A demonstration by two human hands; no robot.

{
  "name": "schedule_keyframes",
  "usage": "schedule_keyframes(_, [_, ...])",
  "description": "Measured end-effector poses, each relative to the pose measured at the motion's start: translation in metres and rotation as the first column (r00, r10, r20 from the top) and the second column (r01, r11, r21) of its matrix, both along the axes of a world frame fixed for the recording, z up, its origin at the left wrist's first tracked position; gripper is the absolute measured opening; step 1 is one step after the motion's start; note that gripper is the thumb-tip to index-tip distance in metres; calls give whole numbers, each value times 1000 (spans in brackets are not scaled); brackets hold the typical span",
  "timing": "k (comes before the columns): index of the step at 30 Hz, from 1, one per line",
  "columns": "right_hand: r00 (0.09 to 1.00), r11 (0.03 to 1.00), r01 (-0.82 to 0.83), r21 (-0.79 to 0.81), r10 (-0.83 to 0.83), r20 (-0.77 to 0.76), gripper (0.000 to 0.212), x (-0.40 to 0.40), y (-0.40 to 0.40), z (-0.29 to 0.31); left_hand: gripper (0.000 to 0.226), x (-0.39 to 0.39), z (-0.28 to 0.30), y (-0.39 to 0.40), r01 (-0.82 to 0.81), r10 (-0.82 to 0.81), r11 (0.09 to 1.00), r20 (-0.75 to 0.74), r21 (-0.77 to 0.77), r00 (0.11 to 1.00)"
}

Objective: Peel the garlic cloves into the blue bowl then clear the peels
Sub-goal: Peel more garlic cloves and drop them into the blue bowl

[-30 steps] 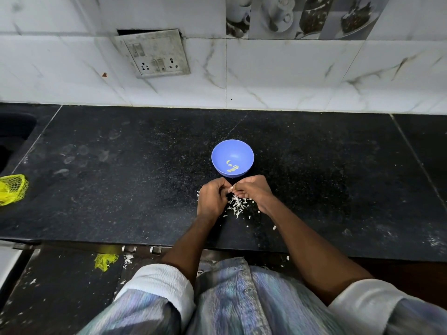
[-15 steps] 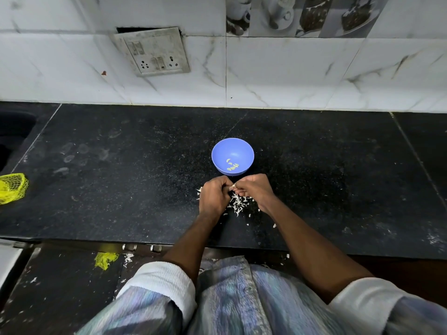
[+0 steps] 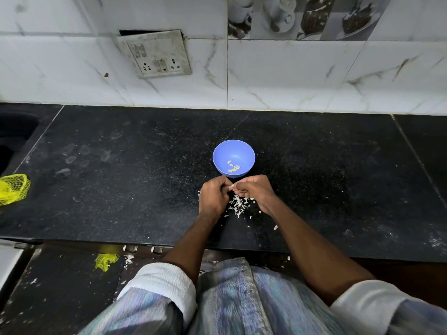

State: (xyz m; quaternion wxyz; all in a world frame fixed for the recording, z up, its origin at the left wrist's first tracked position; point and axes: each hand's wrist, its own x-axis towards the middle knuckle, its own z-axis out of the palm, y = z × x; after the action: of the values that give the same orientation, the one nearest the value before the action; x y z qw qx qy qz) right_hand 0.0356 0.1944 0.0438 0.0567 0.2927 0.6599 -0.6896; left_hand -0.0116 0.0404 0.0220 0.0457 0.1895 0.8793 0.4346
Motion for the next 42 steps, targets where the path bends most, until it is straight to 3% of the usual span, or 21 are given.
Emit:
schedule_keyframes(10, [999, 998, 37, 60, -39, 26, 9, 1, -1, 4, 26, 4, 1, 3, -4, 4, 998, -2, -62, 1000])
schedule_keyframes(22, [1000, 1000, 16, -11, -16, -17, 6, 3, 0, 7, 24, -1, -2, 3, -13, 13, 1000, 18, -3, 1000])
schedule_keyframes(38, [997, 992, 48, 116, -54, 52, 8, -3, -2, 8, 25, -2, -5, 4, 22, -23, 998, -24, -62, 999])
schedule_keyframes(42, [999, 998, 52, 39, -53, 12, 7, -2, -1, 8, 24, -3, -4, 7, -36, 34, 998, 37, 48, 999])
